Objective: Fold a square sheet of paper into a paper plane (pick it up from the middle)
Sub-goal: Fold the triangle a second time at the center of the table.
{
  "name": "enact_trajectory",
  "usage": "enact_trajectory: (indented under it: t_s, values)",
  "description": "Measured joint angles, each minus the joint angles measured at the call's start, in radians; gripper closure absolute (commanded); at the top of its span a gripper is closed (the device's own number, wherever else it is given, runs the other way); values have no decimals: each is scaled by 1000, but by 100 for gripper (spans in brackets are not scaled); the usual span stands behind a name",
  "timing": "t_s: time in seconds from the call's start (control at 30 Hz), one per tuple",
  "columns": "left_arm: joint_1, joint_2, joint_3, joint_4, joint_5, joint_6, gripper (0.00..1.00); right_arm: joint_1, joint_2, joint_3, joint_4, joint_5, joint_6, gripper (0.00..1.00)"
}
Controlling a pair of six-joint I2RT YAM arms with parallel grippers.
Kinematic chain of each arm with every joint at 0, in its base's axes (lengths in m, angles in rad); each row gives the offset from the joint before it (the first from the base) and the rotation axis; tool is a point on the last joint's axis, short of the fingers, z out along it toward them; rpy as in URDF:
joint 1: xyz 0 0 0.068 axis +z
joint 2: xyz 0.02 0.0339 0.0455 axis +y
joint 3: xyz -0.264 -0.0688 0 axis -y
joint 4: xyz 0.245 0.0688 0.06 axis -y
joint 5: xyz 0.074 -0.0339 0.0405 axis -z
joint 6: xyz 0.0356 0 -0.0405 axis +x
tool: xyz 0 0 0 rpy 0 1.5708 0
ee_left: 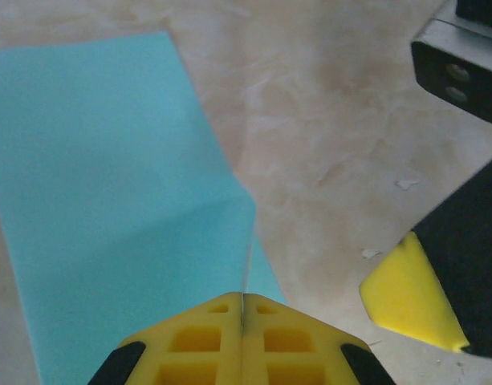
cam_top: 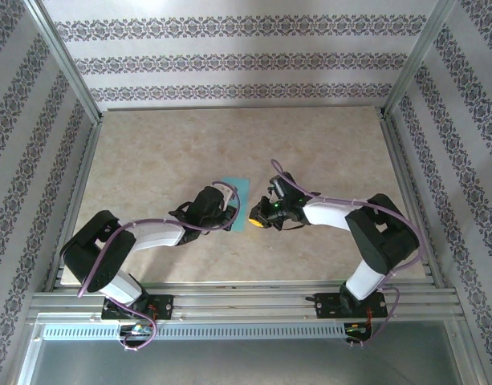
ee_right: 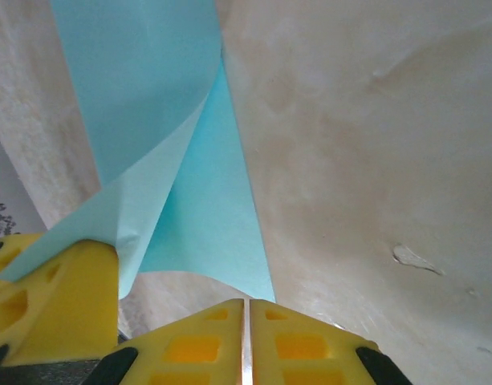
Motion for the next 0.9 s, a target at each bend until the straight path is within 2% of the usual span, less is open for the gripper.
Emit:
enact_trajectory:
  t_s: [0.57, 0.9]
  values:
    - [0, -22, -39, -4, -157, -282, 96, 66, 194, 160, 18, -21, -13, 89]
    - [0, -22, -56, 4, -192, -348, 96, 71, 240, 206, -12, -34, -19, 88]
